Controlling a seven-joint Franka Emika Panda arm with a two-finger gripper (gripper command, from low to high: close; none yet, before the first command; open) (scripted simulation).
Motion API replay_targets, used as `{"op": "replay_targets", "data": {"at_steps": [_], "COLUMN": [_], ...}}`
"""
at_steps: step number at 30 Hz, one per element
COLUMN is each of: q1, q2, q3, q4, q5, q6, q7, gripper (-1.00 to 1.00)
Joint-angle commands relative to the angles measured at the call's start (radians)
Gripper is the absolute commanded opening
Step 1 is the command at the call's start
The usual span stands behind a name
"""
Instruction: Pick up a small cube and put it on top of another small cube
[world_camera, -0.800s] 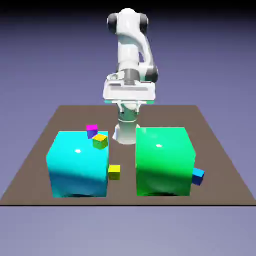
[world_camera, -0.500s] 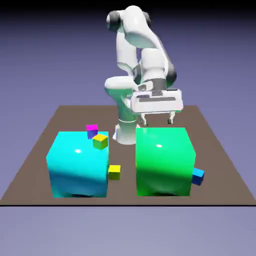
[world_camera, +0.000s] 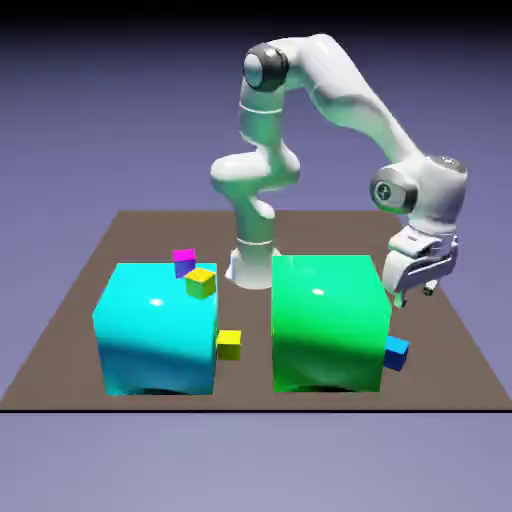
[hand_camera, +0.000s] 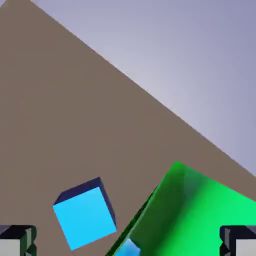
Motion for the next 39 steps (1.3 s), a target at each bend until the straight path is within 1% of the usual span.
{"op": "replay_targets", "data": {"at_steps": [1, 6, 7, 10, 11, 12, 13, 17, 25, 36, 39], "q1": [0.012, -0.018, -0.018, -0.003, -0.001, -0.001, -0.001, -0.025, -0.137, -0.209, -0.198], "q2": [0.036, 0.194, 0.194, 0.298, 0.306, 0.306, 0.306, 0.173, -0.117, -0.498, -0.524], "q3": [0.011, 0.03, 0.03, -0.012, -0.016, -0.016, -0.016, 0.052, 0.098, -0.279, -0.388], "q4": [0.024, 0.035, 0.035, 0.004, 0.002, 0.002, 0.002, 0.03, 0.004, -0.376, -0.473], "q5": [-0.011, -0.081, -0.081, -0.138, -0.142, -0.142, -0.142, -0.093, -0.293, -0.52, -0.528], "q6": [-0.028, -0.063, -0.063, 0.067, 0.077, 0.077, 0.077, -0.076, -0.03, 0.169, 0.206], "q7": [-0.006, -0.208, -0.208, -0.171, -0.168, -0.168, -0.168, -0.241, -0.525, -0.984, -1.037], "gripper": [0.0, 0.0, 0.0, 0.0, 0.0, -1.0, -1.0, -1.0, -1.0, -1.0, -1.0]}}
